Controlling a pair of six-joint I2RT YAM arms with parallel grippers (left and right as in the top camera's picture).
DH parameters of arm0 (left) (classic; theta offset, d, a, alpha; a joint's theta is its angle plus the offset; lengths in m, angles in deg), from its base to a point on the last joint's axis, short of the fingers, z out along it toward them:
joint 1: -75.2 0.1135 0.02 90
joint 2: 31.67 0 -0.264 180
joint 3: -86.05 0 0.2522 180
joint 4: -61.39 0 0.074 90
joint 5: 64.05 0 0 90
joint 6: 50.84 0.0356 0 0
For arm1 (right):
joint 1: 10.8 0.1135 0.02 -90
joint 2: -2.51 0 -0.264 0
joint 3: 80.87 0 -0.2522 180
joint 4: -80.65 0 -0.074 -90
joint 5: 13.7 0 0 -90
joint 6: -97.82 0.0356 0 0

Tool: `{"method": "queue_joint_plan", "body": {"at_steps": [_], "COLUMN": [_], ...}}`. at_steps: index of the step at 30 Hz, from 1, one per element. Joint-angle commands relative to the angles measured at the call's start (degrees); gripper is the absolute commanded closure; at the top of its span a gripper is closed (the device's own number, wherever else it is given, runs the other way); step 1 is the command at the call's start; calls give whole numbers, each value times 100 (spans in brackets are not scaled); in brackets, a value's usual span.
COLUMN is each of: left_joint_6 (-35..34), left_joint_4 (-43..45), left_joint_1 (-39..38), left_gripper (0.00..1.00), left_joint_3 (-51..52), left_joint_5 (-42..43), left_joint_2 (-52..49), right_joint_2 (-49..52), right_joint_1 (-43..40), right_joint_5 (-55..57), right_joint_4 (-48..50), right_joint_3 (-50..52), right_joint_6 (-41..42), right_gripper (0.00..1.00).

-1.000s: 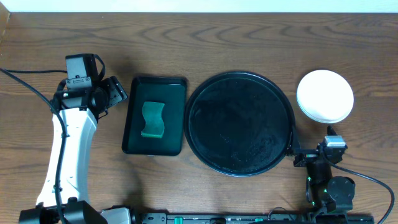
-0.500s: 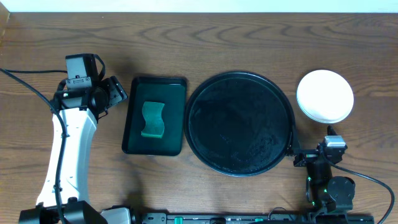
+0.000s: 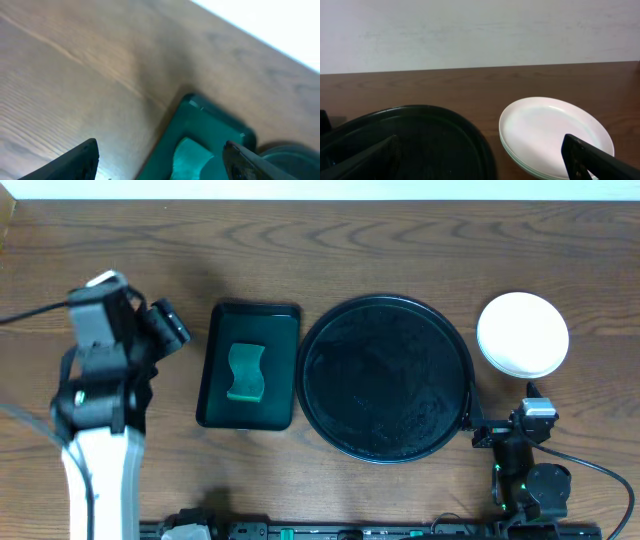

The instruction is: Clean dirty plates on tray and stack at the side

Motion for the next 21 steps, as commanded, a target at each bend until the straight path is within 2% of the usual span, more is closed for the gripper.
{"method": "queue_joint_plan", "body": {"at_steps": [1, 12, 21], "left_joint_6": [13, 15, 9], "left_joint_4": [0, -7, -632], "left_joint_1": [15, 15, 17], "left_gripper": [20, 20, 20], "left_joint_3": [-98, -98, -98], "left_joint_5": [-52, -245, -258], "left_joint_2": [649, 2660, 3158], "right_joint_2": [-9, -9, -9], "right_joint_1": [44, 44, 44], "right_joint_5": [37, 37, 37], "right_joint_4": [-24, -24, -24], "right_joint_3": [7, 7, 7], "right_joint_6": [52, 52, 52], "right_gripper": [1, 1, 1]}}
